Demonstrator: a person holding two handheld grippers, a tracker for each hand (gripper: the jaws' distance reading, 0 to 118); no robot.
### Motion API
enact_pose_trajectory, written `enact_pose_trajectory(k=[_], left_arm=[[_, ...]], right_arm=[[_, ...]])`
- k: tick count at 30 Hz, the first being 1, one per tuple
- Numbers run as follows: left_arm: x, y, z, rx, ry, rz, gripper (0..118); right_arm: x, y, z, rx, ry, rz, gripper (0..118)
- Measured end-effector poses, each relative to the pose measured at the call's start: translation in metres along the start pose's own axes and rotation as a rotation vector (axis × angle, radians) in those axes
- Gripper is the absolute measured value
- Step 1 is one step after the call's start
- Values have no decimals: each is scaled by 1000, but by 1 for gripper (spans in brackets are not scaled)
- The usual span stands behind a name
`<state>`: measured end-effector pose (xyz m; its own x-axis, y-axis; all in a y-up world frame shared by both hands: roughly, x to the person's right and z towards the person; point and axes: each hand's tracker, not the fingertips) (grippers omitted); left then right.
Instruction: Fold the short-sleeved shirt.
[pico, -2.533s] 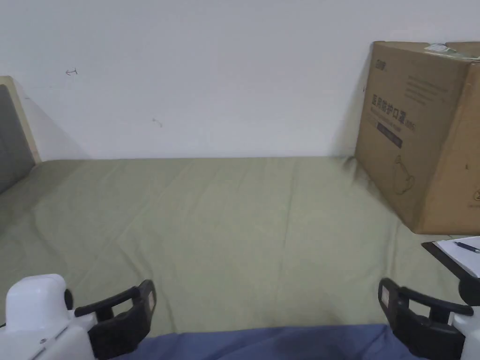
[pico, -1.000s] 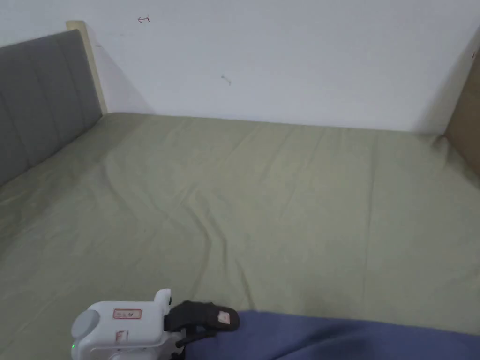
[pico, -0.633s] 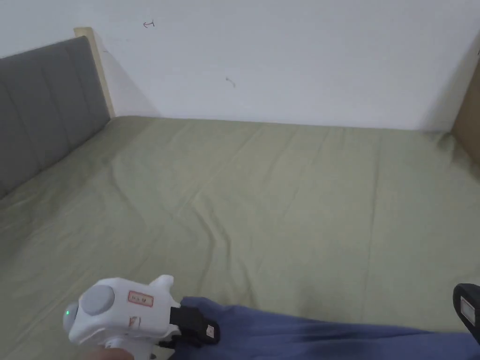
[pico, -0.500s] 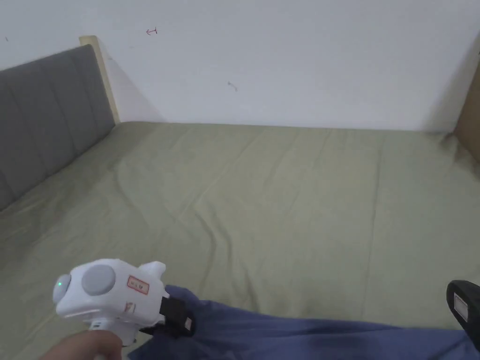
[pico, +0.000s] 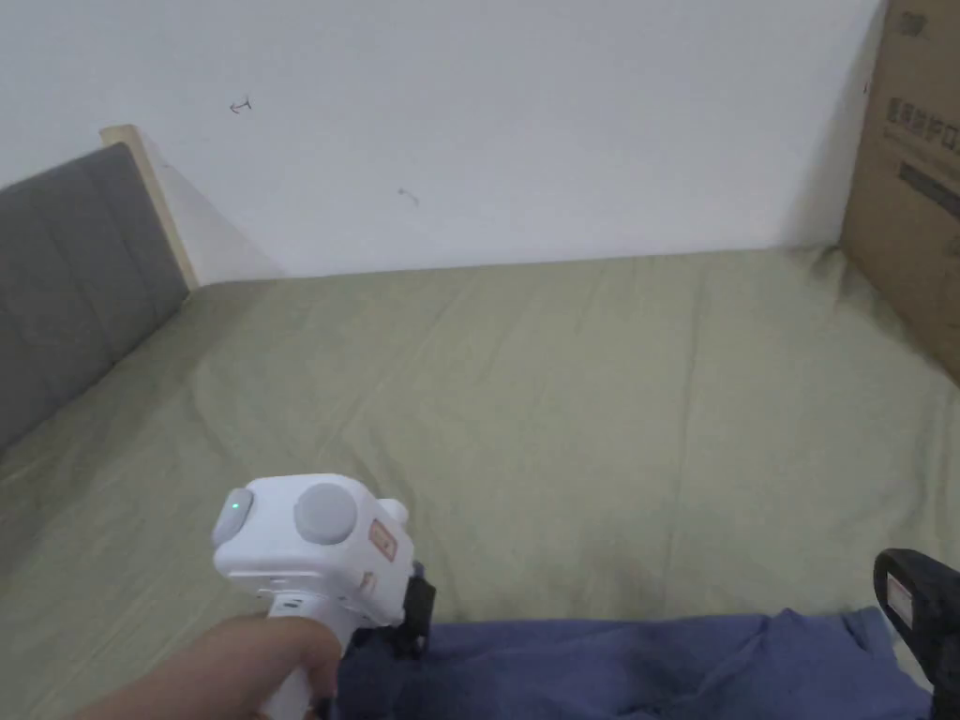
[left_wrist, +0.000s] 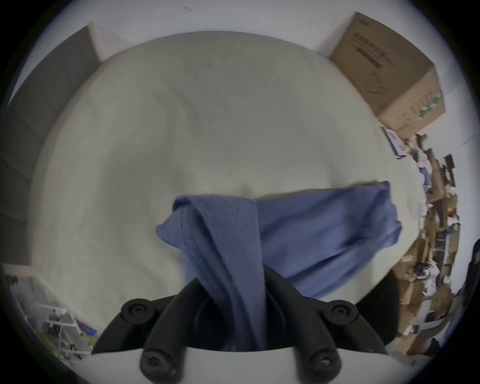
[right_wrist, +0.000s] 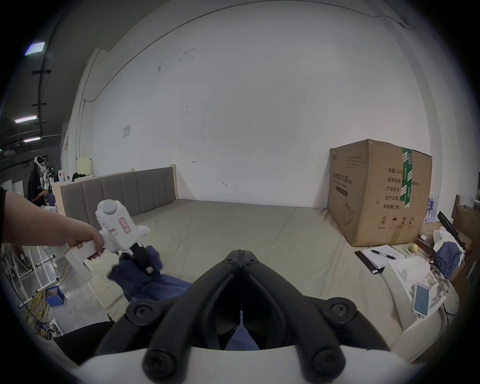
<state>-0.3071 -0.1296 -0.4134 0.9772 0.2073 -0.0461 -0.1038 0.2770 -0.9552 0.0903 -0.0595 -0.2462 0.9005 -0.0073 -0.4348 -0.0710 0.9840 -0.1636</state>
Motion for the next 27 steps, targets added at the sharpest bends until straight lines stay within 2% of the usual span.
enact_pose_trajectory(k=[2,3,5,6,7,10,16,18,19,20,21,22,23,27], left_arm=[[33,10,-10,-14,-67,-29,6],[49,14,-18,-33,-116,-29,16],[71,21,-27,-55,-195,-40,83],[79,24,-31,-63,-227,-43,106],[81,24,-32,-64,-242,-49,114],[82,25,-13,26,-246,-63,114],[22,6,12,35,-195,58,113],[8,-4,11,38,-180,55,109],[4,-8,8,49,-161,52,97],[2,-11,5,51,-157,48,78],[1,-14,-1,47,-149,47,55],[4,-17,-8,43,-147,49,20],[7,-19,-14,38,-157,51,5],[36,-19,-45,-14,-267,4,3]], right_arm=[[5,-1,4,-1,-13,-11,0],[7,-2,5,-2,-18,-15,0],[11,-3,8,-4,-24,-21,0],[12,-3,9,-6,-31,-20,0],[13,-3,10,-6,-36,-19,0],[16,-4,12,-4,-42,-25,0],[18,-8,3,-15,-34,-54,0],[18,-10,1,-17,-29,-65,0],[17,-11,0,-20,-26,-69,0],[17,-11,-1,-24,-24,-71,0],[16,-11,-1,-28,-20,-72,0],[15,-11,-1,-30,-17,-70,0],[14,-11,-2,-33,-15,-65,0],[12,-12,-1,-41,-15,-39,0]])
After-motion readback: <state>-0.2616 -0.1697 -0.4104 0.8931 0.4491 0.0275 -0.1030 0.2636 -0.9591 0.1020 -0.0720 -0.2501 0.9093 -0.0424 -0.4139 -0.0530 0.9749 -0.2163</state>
